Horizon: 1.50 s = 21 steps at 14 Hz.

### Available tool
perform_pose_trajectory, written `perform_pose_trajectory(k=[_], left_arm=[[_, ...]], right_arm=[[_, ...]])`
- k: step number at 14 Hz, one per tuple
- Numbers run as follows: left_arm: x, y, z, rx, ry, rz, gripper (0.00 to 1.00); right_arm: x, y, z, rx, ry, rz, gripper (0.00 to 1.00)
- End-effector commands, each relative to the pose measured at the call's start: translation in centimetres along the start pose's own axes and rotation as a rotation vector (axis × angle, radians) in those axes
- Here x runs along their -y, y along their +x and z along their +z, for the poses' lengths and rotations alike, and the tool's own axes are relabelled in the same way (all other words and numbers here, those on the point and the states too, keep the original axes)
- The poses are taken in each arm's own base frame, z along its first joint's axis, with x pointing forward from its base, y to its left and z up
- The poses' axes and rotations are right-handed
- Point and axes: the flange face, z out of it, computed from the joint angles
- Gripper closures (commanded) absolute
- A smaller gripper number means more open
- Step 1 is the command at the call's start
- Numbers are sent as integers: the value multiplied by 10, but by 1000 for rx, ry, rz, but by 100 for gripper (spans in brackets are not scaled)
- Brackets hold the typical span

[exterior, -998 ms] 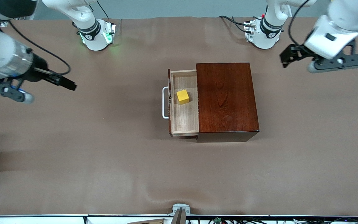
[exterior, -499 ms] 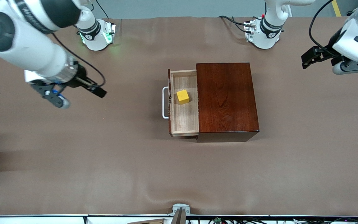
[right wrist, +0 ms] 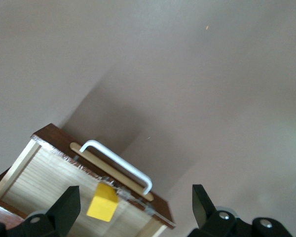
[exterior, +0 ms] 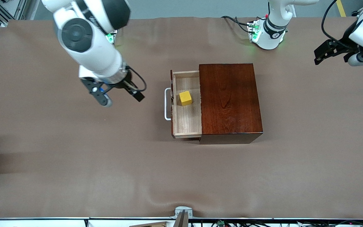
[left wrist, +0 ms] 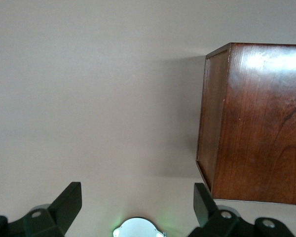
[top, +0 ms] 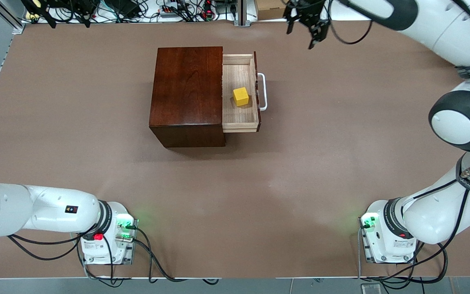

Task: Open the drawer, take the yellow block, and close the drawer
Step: 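Lower the right gripper into the drawer and grasp the yellow cube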

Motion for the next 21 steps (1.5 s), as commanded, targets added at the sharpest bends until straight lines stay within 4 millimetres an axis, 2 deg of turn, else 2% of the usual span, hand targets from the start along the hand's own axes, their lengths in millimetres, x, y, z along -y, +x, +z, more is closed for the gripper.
perform_pose_trajectory(k=[1, 4, 9, 11, 15, 17, 18, 21], left_arm=[[12, -5, -2, -18, -19, 17, 0], [6, -3, -2, -14, -16, 29, 0], [-1, -2, -2, -12, -15, 41, 0], [-7, -2, -1, -8, -11, 50, 0], [-11, 2, 1, -5, -10, 56, 0], [-16, 4, 3, -2, -9, 59, 0], [-23, 3, 3, 0, -6, 64, 0], [-25, 3, 3, -2, -5, 65, 0]], right_arm=[[20, -24, 20, 6, 28, 84, 0], [39, -57, 51, 2, 41, 141, 0], [60, -88, 89, 7, 77, 246, 0], [64, -110, 109, -1, 61, 251, 0], [73, -123, 138, 4, 67, 332, 0], [74, -140, 160, -8, 39, 307, 0], [75, -140, 167, -8, 31, 311, 0], [76, -143, 180, -9, 18, 351, 0]])
